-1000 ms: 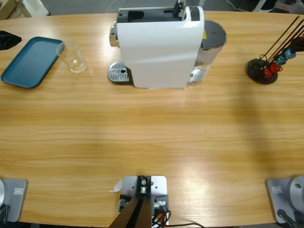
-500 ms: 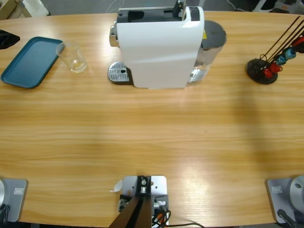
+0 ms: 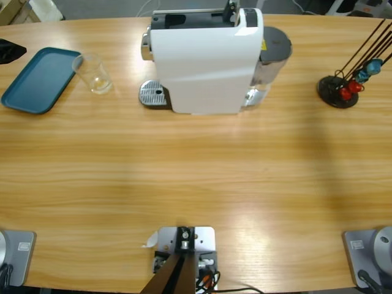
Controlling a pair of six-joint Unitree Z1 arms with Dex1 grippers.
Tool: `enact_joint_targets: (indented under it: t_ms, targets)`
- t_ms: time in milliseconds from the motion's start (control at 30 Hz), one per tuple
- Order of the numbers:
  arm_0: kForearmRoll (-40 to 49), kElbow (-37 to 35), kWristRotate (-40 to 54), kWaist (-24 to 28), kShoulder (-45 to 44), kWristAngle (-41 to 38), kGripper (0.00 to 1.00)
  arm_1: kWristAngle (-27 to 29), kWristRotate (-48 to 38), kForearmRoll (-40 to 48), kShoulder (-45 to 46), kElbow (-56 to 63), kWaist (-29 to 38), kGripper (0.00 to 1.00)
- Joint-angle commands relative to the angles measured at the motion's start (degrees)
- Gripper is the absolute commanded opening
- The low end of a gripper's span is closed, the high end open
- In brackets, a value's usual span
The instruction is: Pour coffee
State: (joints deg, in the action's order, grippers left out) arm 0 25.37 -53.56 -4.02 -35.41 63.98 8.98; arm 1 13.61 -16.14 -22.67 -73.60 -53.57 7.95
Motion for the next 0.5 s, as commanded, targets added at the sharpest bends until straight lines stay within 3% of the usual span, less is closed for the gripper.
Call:
enact_joint_targets:
  t_ms: [33, 233, 367, 500]
  targets:
    - [-0.8, 1.8, 0.6, 0.4, 0.3, -1.4, 0.665, 0.8, 1.7, -7.7, 3.1, -6.6, -0.7, 0.0]
    - [-0.8, 1.8, 0.6, 0.4, 0.5, -1.7, 0.665, 0.1, 7.8, -15.0, 5.0, -15.1, 4.6, 0.0]
    - [-1.0, 1.7, 0.6, 0.4, 1.4, -3.2, 0.665, -0.7, 19.6, -18.6, 6.1, -19.8, 20.6, 0.0]
    - [-1.2, 1.5, 0.6, 0.3, 2.2, -4.7, 0.665, -3.5, 25.9, -23.8, 5.5, -25.8, 36.8, 0.0]
